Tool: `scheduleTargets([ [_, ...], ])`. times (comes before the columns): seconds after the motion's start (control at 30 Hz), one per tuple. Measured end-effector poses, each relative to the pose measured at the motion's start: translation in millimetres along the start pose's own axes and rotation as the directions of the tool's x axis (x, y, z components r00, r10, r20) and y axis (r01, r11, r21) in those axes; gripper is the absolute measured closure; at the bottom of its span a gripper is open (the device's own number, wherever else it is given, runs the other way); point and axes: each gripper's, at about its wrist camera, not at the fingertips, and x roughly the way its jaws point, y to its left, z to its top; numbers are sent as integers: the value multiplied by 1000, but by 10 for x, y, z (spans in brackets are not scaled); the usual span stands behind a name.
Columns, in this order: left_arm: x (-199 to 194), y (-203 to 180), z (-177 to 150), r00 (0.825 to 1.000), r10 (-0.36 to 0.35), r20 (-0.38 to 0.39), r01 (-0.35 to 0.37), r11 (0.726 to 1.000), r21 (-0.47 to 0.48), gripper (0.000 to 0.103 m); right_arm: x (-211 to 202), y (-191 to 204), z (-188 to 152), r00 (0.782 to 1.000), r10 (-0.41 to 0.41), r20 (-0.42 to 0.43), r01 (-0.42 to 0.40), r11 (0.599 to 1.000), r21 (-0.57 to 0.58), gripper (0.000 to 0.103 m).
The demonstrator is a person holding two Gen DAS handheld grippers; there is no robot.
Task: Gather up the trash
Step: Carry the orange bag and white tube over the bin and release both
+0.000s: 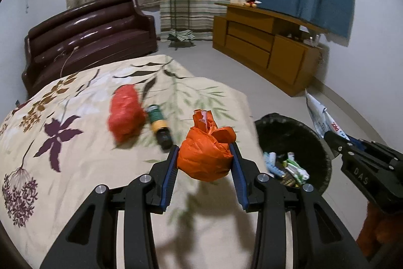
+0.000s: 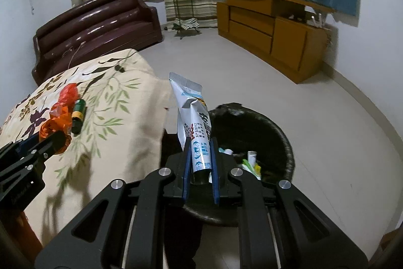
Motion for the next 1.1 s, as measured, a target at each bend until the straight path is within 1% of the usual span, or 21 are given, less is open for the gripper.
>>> scheduleTargets([
  [0.2,87,-307,50,1000,-29,5,29,999,40,63,7,-206,-39,1000,-20,1,20,999,32,90],
  [0.4,214,-533,108,999,-42,2,42,997,65,63,50,-368,-38,999,-42,6,41,997,58,90],
  [0.77,485,-816,182,999,-40,-21,42,993,107,63,293,-558,-31,998,-68,-18,69,994,85,90],
  [0.97,587,-936,252,999,-42,-17,44,991,127,63,362,-624,-11,996,-84,-13,85,992,95,89],
  [1.07,626,-951,264,999,-37,-18,39,991,130,62,408,-676,5,996,-91,-11,92,990,110,87],
  [1.1,628,-950,250,999,-35,-19,37,991,129,62,427,-705,6,996,-94,-9,95,988,119,82],
])
